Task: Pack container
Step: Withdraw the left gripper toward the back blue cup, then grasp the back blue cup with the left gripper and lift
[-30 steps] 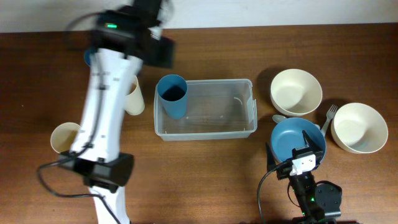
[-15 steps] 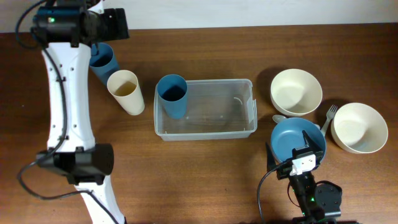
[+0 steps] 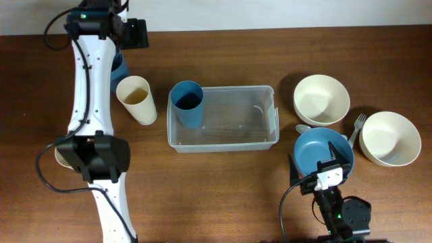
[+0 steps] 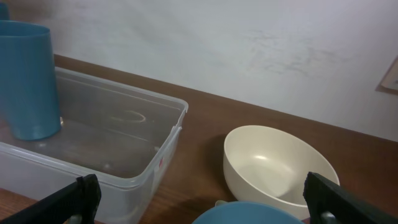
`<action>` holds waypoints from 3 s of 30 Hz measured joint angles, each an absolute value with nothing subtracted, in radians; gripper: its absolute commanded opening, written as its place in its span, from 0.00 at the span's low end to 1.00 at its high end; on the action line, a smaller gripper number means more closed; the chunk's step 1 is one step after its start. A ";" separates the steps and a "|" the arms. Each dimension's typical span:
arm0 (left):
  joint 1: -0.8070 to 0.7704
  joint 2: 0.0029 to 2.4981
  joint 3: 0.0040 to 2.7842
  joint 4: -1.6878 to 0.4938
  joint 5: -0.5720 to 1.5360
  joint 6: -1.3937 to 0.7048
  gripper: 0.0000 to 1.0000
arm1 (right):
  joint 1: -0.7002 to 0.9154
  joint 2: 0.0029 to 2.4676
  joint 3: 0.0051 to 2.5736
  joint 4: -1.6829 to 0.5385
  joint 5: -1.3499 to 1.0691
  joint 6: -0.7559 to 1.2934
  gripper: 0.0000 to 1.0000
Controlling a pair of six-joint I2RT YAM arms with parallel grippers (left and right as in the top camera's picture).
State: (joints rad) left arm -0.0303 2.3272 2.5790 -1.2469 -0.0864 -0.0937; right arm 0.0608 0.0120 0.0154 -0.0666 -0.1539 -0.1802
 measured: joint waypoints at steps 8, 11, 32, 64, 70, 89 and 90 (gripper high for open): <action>-0.025 2.379 2.579 -1.248 -0.098 -0.094 0.89 | 0.061 0.012 0.015 -0.067 -0.154 -0.180 0.99; -0.015 2.392 2.579 -1.262 -0.105 -0.094 0.89 | 0.061 0.012 0.015 -0.067 -0.154 -0.180 0.99; 0.006 2.479 2.579 -1.282 -0.110 -0.075 0.35 | 0.061 0.012 0.015 -0.067 -0.154 -0.179 0.99; 0.052 2.485 2.680 -1.380 -0.117 -0.075 0.01 | 0.061 0.012 0.015 -0.067 -0.154 -0.181 0.99; 0.052 2.486 2.907 -1.541 -0.115 -0.076 0.01 | 0.061 0.012 0.015 -0.067 -0.154 -0.180 0.99; -0.084 2.202 3.114 -1.687 0.143 -0.032 0.01 | 0.061 0.012 0.015 -0.067 -0.154 -0.179 0.99; -0.105 2.173 3.114 -1.687 0.149 -0.023 0.01 | 0.061 0.012 0.015 -0.067 -0.154 -0.180 0.99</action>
